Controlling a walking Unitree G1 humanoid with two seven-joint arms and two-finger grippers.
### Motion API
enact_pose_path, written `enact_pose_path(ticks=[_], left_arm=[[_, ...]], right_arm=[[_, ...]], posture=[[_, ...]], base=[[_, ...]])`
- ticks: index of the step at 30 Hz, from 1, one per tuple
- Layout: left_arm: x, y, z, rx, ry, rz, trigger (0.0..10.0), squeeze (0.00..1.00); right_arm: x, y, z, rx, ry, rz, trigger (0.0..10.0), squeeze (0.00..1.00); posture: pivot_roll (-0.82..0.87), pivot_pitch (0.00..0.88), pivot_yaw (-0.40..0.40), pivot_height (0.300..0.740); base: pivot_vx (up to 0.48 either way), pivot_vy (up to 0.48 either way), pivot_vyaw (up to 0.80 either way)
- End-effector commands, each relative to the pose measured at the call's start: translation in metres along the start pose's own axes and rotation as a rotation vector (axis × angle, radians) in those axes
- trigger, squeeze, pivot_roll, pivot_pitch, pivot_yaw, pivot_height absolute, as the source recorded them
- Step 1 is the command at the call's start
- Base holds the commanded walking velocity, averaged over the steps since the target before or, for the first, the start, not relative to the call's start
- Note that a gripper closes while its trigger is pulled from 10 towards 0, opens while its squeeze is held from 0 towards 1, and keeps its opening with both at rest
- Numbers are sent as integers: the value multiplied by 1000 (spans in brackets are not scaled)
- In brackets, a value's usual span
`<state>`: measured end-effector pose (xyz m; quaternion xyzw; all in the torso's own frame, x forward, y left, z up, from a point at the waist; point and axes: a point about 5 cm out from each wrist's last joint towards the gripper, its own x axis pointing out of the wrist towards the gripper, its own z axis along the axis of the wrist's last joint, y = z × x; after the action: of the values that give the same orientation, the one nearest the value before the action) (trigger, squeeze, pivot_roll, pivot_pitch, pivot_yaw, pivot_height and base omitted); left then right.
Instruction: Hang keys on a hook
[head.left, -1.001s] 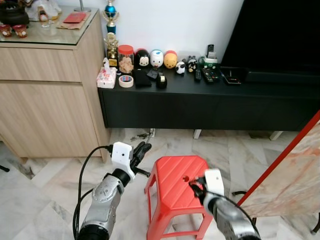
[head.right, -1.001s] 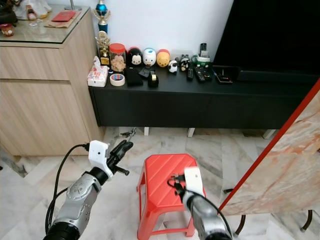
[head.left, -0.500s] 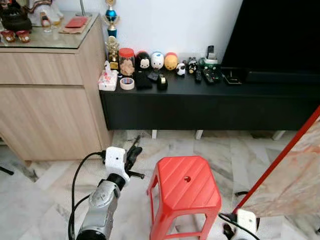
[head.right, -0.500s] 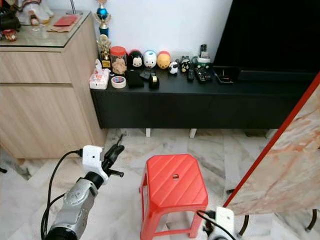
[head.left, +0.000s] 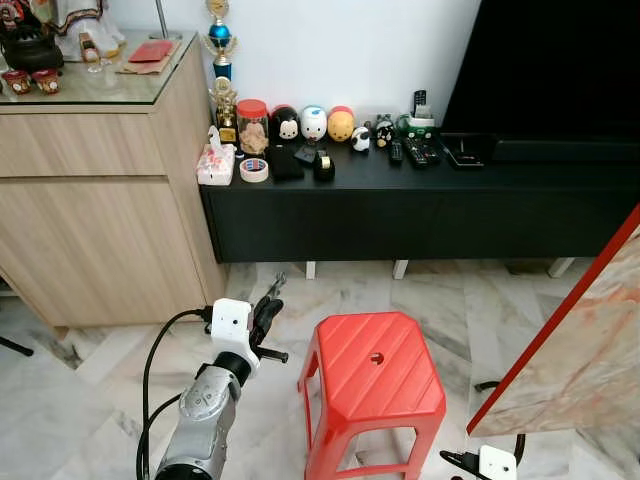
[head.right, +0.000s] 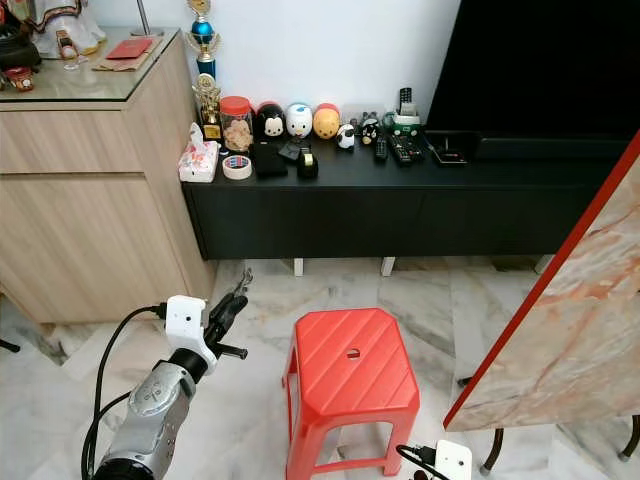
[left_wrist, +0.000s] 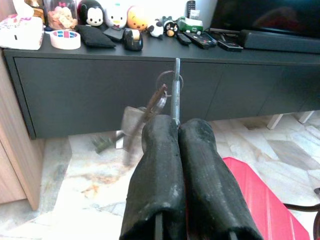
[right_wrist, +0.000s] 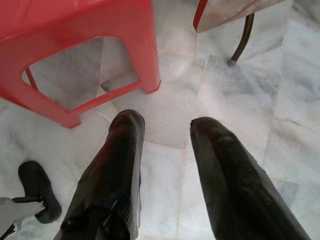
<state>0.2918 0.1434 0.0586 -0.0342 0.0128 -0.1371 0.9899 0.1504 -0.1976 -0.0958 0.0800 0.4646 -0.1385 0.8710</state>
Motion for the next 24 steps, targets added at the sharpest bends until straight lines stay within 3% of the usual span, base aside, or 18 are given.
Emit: enact_pose_path(ticks=[1, 24], left_arm=[[-1, -4, -3, -15, 6, -11, 10000, 0], [0, 0, 0, -11, 1, -1, 10000, 0]], right_arm=[[0, -6, -1, 10, 4, -19, 10000, 0], [-1, -5, -6, 6, 34, -16, 10000, 0]], posture=[[5, 0, -71, 740], [11, 0, -69, 740]], base=[[0, 0, 0], [0, 0, 0]])
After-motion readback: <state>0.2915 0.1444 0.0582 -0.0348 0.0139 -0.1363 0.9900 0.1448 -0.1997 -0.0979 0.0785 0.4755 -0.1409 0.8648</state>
